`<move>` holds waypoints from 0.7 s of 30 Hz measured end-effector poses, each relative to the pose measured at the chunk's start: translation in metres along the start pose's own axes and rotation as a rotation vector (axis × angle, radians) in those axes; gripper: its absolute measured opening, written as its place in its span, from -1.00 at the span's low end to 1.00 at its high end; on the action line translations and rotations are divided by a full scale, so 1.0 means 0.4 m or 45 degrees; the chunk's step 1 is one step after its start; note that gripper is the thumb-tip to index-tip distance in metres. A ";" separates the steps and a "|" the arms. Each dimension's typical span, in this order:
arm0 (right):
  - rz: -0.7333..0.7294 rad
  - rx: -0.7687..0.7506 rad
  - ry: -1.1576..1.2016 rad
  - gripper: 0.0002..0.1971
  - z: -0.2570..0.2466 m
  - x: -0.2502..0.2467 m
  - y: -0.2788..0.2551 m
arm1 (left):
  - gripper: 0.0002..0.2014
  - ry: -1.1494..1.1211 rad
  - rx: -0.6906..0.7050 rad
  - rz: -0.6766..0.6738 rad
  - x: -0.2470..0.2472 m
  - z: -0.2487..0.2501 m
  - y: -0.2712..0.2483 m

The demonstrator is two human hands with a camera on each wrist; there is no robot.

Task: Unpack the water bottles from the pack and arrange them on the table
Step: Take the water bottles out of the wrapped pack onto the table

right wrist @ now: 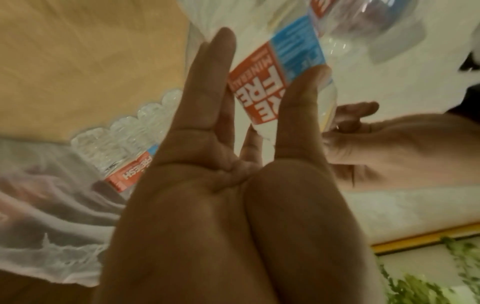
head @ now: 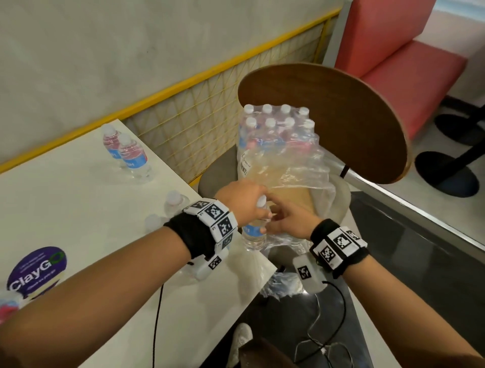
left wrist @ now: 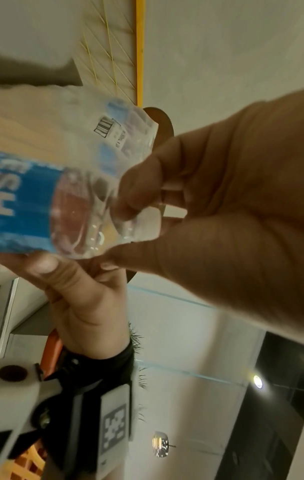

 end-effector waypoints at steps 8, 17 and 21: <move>-0.085 -0.032 -0.044 -0.34 0.072 0.139 -0.009 | -0.66 0.065 -0.032 -0.055 -0.058 -0.076 -0.070; -0.097 0.076 -0.158 -0.17 0.089 0.218 -0.022 | -0.57 0.382 -0.328 -0.551 -0.057 -0.196 -0.106; -0.090 0.047 -0.188 -0.18 0.092 0.234 -0.005 | -0.71 0.412 -0.327 -0.631 -0.049 -0.194 -0.099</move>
Point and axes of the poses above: each hand's wrist, its own y-axis towards the middle knuckle, its own x-axis out of the palm, z = x × y, the point moved 2 cm from there along y, towards the middle knuckle, and after that the axes turned 5 degrees about x, right-handed, at the moved point
